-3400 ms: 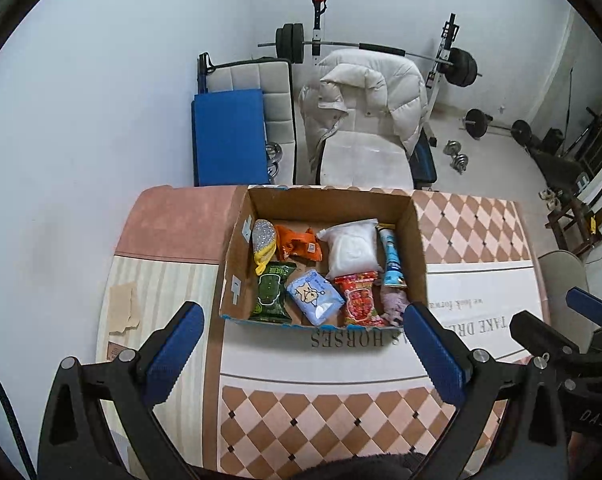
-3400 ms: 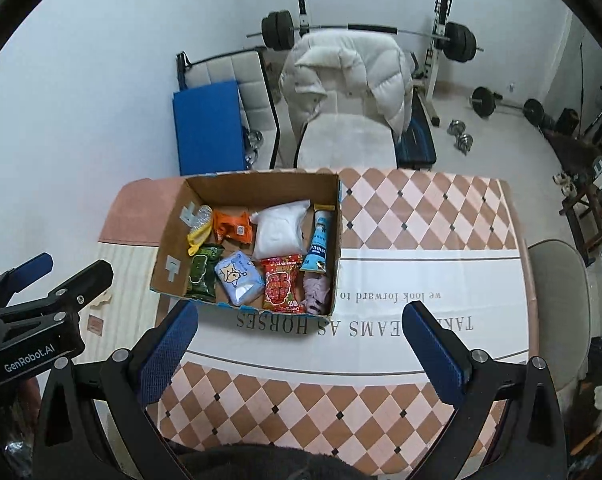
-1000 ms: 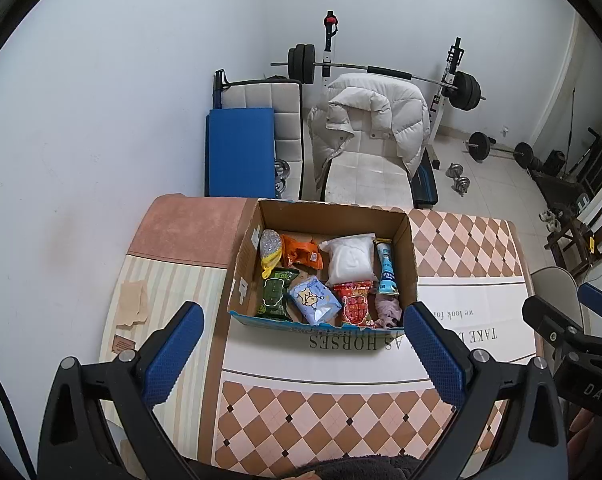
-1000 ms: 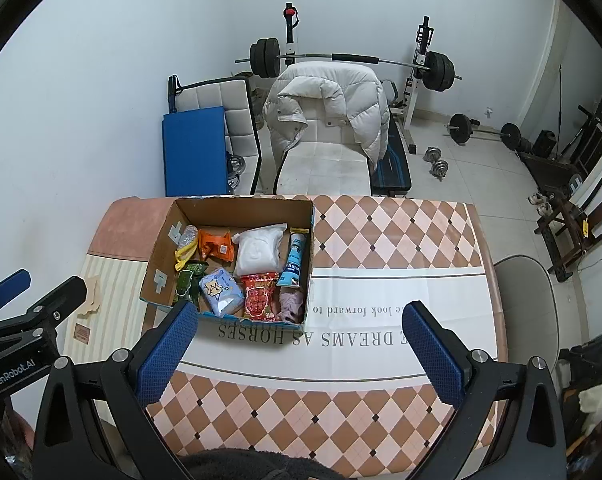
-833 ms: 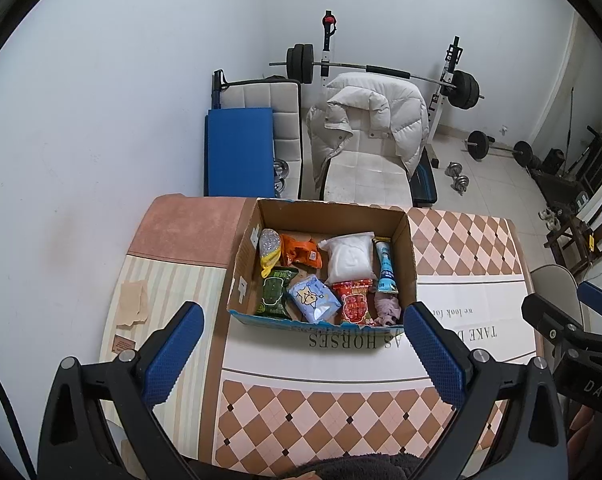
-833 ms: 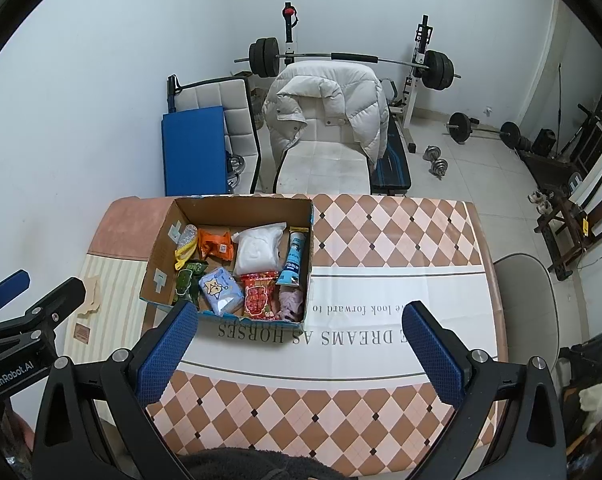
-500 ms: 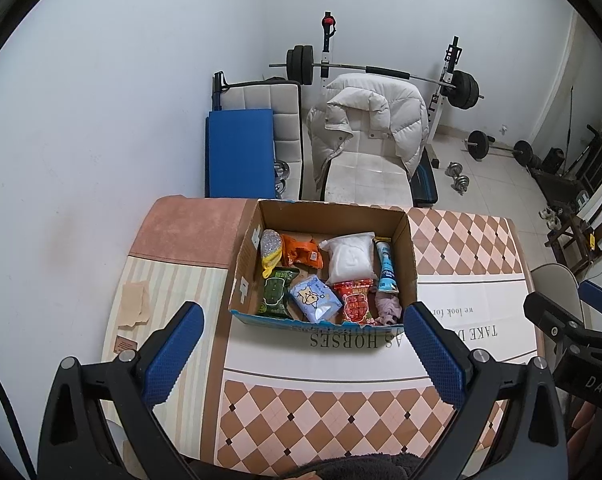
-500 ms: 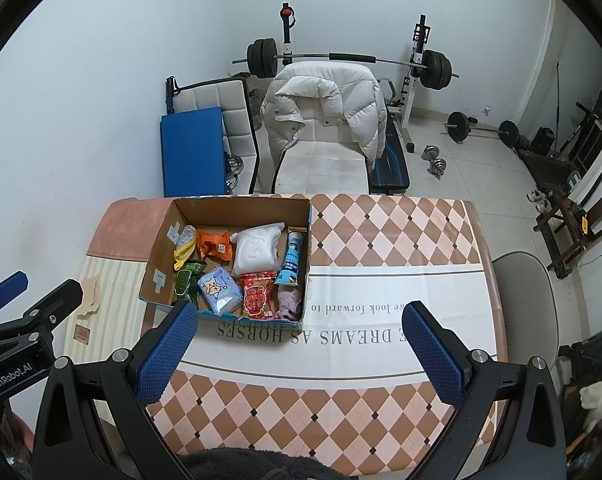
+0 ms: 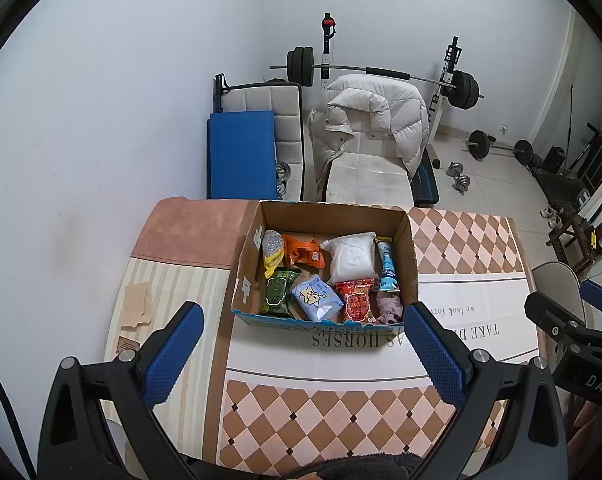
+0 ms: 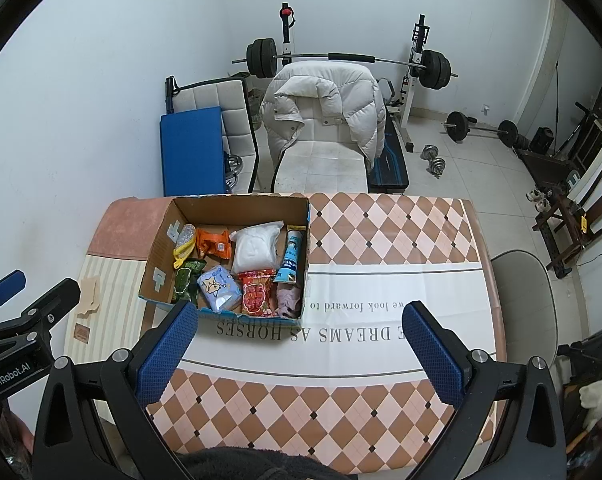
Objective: Organize snacks
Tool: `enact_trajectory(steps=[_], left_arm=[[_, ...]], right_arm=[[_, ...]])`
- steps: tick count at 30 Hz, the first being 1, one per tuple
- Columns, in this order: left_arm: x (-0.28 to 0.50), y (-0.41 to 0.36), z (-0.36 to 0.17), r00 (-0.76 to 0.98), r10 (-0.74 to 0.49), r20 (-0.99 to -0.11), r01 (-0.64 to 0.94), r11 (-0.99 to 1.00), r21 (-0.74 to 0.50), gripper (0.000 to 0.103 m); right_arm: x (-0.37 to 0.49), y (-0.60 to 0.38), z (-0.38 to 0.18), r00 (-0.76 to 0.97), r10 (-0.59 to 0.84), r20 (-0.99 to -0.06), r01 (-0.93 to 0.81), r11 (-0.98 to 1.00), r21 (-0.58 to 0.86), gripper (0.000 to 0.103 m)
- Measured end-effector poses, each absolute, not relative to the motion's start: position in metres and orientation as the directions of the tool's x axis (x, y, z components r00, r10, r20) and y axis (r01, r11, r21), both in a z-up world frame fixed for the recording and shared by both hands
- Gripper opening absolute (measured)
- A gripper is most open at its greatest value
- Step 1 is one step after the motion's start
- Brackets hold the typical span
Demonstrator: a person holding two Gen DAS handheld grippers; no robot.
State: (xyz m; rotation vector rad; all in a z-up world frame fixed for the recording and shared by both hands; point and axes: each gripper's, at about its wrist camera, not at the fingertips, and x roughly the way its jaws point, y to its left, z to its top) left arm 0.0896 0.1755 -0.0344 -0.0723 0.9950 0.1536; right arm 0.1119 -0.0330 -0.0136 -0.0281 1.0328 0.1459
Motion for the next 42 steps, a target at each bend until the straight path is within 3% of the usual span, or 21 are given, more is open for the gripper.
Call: enact_trajectory(steps=[42], left_arm=[[0.088,0.176,-0.034,0.538,0.096,-0.837,-0.156,0.988,0.013,0.102]], right_arm=[[0.105,-0.043,-0.014,0.507,0.091,-0.857,-0.114,0.993,0.038,0.103]])
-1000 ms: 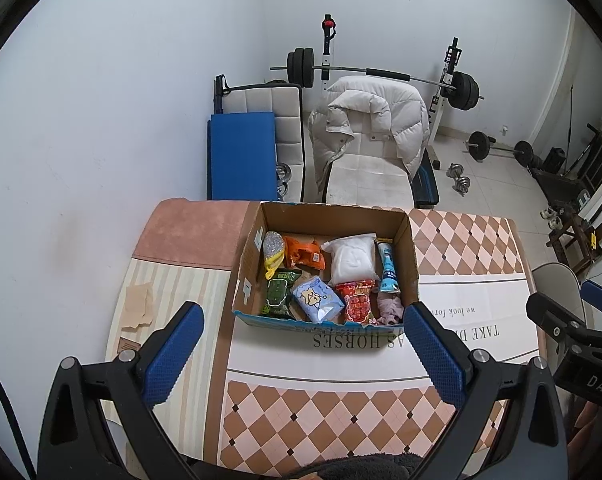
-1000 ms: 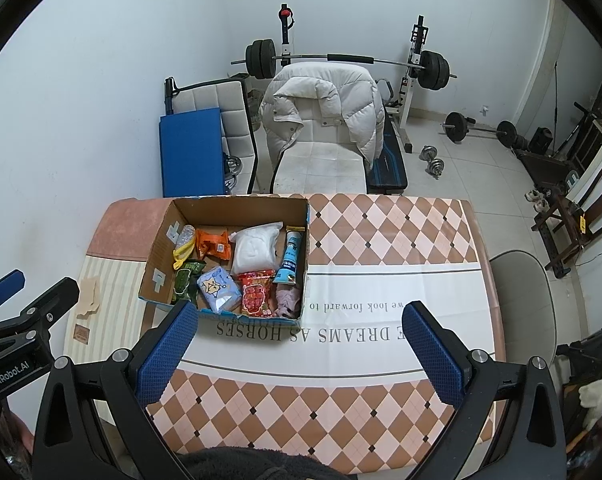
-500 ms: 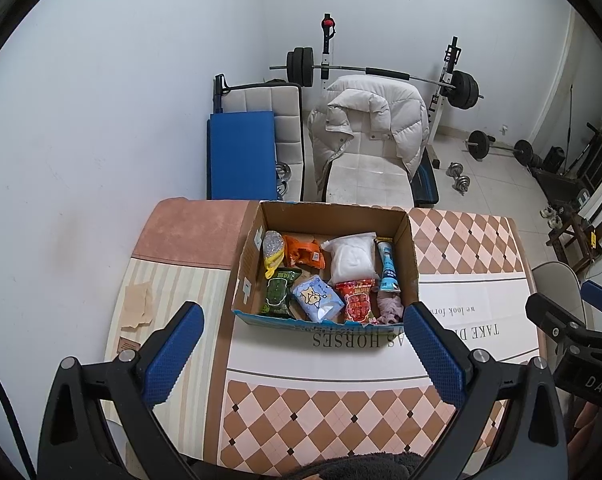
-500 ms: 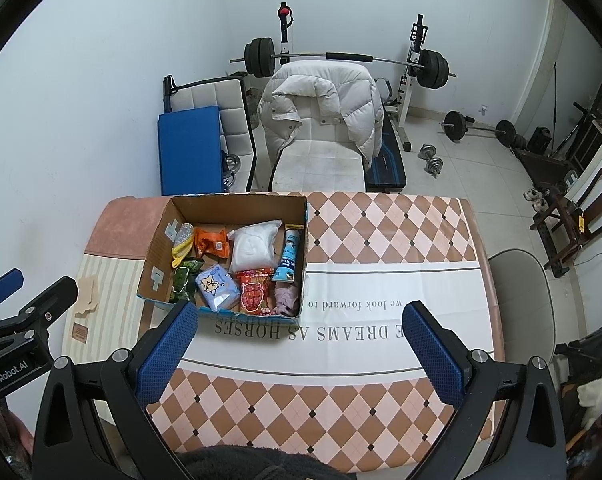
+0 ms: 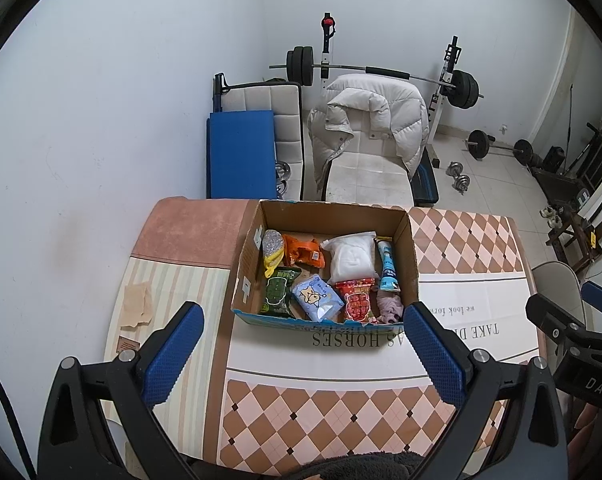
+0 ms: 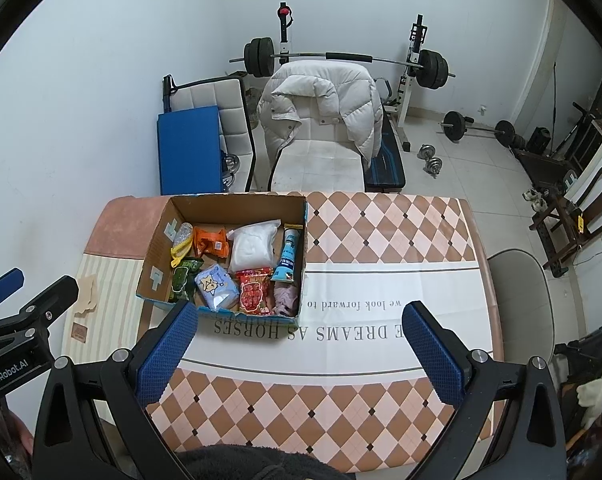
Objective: Organize snacks
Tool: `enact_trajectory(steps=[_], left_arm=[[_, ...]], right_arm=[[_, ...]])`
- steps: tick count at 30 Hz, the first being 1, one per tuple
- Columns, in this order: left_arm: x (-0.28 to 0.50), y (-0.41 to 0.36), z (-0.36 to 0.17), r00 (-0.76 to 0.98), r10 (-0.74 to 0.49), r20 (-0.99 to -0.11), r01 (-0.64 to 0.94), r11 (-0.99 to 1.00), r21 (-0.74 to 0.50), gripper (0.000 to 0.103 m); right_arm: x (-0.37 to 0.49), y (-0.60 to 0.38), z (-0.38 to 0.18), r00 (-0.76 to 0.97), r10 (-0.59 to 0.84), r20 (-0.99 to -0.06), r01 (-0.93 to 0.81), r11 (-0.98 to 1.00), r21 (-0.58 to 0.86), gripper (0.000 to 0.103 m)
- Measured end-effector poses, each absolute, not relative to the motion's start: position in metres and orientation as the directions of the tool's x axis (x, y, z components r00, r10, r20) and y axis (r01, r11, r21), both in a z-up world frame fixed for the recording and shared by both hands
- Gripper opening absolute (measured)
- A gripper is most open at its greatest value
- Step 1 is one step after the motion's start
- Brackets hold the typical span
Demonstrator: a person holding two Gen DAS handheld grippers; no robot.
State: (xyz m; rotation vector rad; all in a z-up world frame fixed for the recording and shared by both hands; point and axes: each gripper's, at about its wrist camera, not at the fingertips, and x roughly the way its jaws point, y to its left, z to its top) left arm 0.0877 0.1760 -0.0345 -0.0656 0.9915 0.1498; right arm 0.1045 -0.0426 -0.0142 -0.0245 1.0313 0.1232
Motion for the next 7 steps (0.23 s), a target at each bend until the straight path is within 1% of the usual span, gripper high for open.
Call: enact_trajectory(steps=[7], left_arm=[[0.0865,0.1819,-0.0295,0.550,0.093,-0.830,-0.153,0.988,0.009,0.102]], right_arm=[[0.1054,-0.0415,-0.0137,0.509,0.091,-0.856,-0.113,0.993,0.038,0.103]])
